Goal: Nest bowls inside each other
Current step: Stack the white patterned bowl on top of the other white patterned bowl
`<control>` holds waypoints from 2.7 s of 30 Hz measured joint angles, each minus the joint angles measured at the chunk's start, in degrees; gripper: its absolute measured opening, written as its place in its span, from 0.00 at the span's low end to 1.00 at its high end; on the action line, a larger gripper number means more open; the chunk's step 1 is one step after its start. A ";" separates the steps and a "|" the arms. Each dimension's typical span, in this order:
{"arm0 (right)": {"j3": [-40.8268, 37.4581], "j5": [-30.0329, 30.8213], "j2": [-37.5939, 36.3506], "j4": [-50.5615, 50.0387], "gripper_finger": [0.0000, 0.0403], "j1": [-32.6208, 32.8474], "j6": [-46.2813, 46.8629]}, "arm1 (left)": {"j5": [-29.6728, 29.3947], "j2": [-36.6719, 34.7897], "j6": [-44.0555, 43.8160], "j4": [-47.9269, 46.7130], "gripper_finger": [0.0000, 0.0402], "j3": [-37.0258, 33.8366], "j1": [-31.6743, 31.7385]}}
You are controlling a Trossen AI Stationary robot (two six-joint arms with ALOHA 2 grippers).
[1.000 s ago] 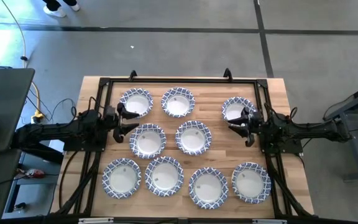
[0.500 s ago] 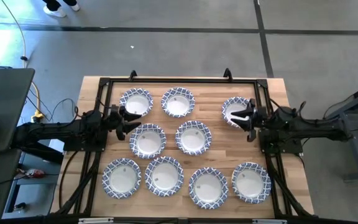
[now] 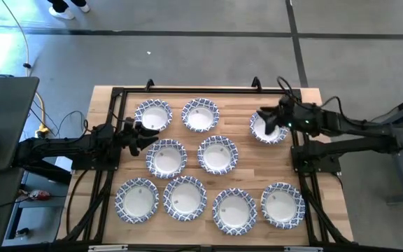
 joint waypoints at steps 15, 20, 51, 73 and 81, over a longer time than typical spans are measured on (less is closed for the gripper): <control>4.75 2.77 9.18 -31.14 0.29 -8.33 29.92 | -4.46 0.00 3.64 -1.21 0.60 -0.02 0.02; 2.36 -0.64 9.96 -33.74 0.29 -9.40 33.43 | -5.13 0.00 3.65 -2.77 0.60 0.00 0.02; -6.19 0.95 15.61 -20.78 0.29 8.98 15.04 | -6.83 0.11 3.57 -4.49 0.60 0.02 0.00; -0.64 13.85 36.67 -25.66 0.29 19.46 15.32 | -6.59 0.11 3.60 -6.62 0.60 0.02 0.02; -0.64 14.04 39.79 -27.38 0.29 20.14 22.75 | -5.49 0.11 3.62 -6.60 0.60 0.02 0.00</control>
